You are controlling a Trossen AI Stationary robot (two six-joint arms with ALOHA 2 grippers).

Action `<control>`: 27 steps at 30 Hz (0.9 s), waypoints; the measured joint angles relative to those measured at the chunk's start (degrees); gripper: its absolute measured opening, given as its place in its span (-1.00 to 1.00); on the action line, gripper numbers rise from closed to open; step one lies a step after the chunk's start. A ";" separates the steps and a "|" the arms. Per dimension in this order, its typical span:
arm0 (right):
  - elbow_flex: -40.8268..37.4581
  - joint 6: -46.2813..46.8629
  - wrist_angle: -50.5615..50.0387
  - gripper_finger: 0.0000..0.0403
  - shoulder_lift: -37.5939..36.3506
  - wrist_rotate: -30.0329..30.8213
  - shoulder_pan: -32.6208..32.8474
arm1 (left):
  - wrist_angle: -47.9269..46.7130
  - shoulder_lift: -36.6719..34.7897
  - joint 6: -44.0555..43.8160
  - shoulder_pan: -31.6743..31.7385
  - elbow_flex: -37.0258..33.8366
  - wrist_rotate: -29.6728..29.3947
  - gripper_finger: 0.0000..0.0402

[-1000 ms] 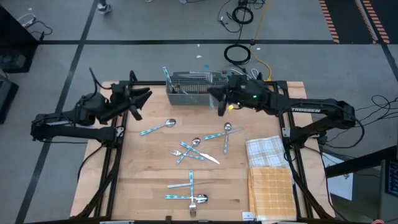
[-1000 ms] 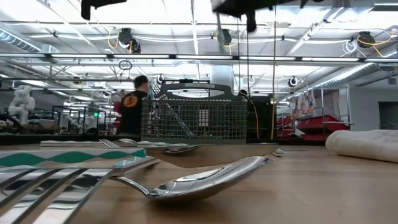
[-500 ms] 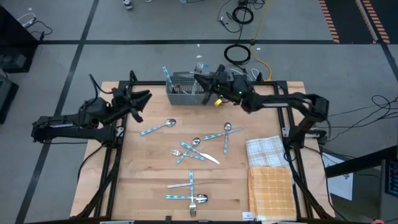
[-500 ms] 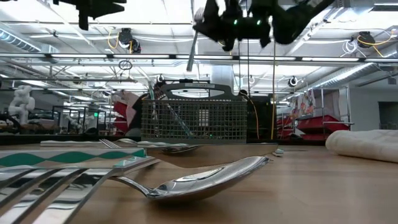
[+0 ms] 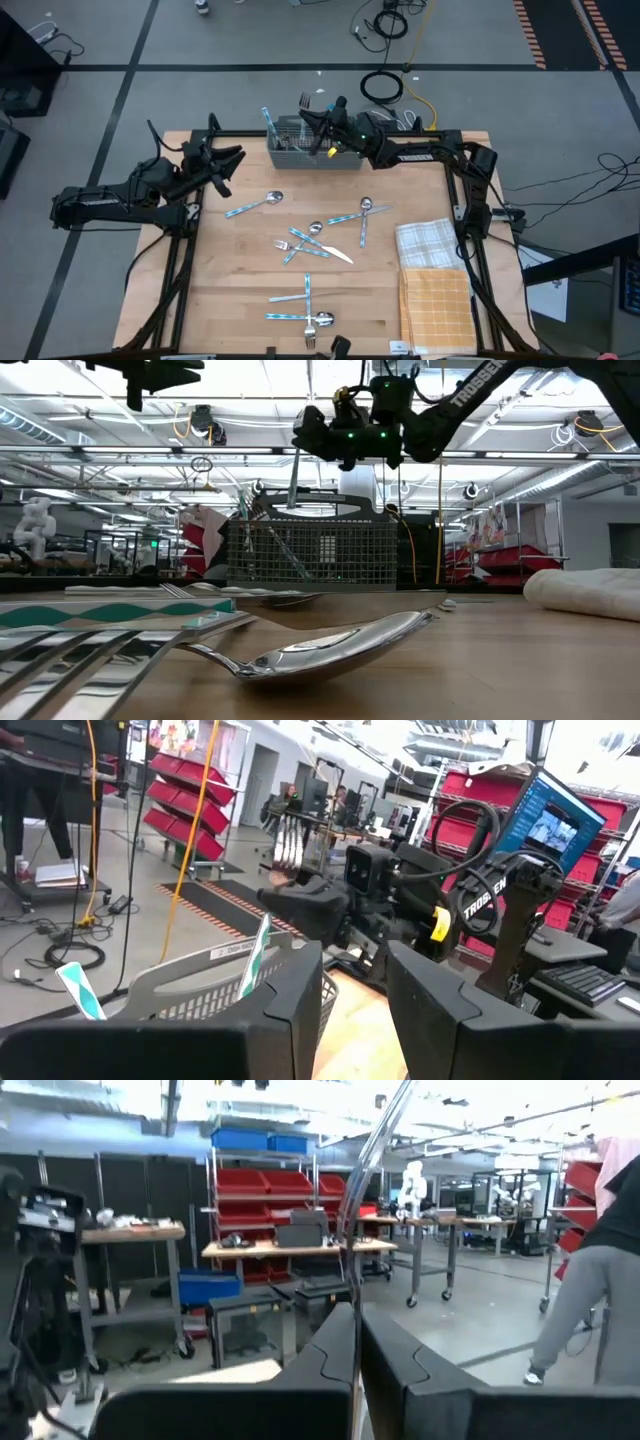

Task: Sort silverware
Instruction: Put the top fork into the middle left section of the utensil holder

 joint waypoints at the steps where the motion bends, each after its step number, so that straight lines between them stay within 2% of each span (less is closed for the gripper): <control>1: 0.00 0.01 -1.24 -1.00 0.00 -0.01 0.00 | 0.00 0.00 0.00 0.01 0.00 0.01 -0.42; 6: 0.00 -0.50 -7.40 -1.00 0.00 0.03 0.23 | -0.04 -0.13 0.14 0.01 0.00 0.00 -0.42; 27: 0.00 -0.84 -11.94 -1.00 0.37 0.73 -1.18 | -0.13 -0.17 0.14 0.01 0.02 0.00 -0.42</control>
